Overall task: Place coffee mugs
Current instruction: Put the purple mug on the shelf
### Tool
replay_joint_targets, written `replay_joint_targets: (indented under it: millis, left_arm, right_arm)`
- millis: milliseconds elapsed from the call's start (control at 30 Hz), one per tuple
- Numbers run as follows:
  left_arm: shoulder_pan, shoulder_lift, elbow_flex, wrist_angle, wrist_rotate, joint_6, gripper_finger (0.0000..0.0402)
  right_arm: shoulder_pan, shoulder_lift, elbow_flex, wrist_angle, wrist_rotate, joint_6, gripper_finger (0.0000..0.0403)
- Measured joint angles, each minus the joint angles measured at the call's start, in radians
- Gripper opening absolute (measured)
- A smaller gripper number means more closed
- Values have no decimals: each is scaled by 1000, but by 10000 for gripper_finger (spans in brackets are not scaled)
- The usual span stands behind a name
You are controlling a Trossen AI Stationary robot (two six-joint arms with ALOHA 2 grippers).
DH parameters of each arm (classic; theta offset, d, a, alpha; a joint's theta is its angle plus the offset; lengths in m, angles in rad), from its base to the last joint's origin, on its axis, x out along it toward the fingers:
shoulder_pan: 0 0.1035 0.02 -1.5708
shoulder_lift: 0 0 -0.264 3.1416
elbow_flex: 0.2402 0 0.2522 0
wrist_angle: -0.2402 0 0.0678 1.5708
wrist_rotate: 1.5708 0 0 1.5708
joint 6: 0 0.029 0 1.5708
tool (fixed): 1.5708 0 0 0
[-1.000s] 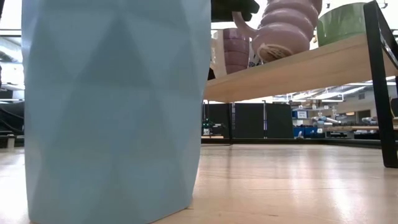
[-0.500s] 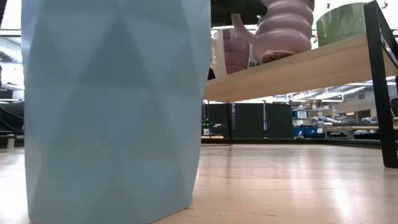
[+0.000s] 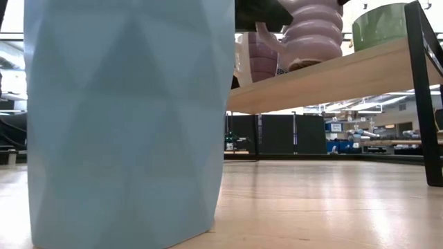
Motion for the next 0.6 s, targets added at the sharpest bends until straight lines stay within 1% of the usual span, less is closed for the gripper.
replay_joint_targets:
  millis: [133,233,300,467,533,600]
  left_arm:
    - [-8,-1,0,-5,-12,4,175]
    - [-17,-1,0,-6,-19,25,185]
    - [-27,-7,0,-10,-49,34,196]
    - [-57,-46,0,-3,-181,72,219]
    - [-63,-48,1,-17,-196,71,221]
    - [-62,-47,0,-48,-189,48,220]
  right_arm:
    - [0,0,0,-20,1,22,129]
    - [0,0,0,-20,-5,26,129]
    - [0,0,0,-20,-5,31,129]
    - [0,0,0,-26,16,41,129]
    - [0,1,0,-26,17,39,129]
    - [0,1,-1,-26,18,39,129]
